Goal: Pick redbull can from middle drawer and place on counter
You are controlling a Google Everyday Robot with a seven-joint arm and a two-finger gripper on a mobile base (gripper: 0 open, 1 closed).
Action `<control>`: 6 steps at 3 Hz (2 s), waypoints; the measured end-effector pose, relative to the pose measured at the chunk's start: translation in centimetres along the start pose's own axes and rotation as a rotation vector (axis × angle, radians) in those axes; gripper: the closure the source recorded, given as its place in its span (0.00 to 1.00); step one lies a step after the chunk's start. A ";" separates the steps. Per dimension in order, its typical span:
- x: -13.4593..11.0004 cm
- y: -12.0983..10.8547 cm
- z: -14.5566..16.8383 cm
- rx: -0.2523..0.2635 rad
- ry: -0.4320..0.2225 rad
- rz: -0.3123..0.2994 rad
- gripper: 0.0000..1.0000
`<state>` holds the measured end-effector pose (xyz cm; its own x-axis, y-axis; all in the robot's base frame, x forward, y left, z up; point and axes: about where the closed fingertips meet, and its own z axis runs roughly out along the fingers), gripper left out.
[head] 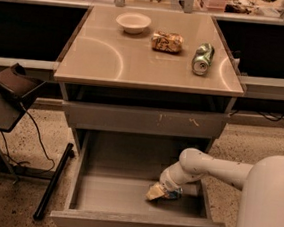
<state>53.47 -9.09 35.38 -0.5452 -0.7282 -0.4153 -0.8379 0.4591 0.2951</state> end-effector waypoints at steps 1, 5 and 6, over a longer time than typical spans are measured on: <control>0.0 0.0 0.0 0.000 0.000 0.000 0.66; -6.9 1.0 -14.0 0.163 -0.056 0.067 1.00; -8.6 3.5 -20.2 0.267 -0.060 0.134 1.00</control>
Offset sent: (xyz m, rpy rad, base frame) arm 0.0000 0.0000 0.0000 0.0000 0.0000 0.0000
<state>55.71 -11.52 57.33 -0.6453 -0.6242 -0.4404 -0.7306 0.6726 0.1173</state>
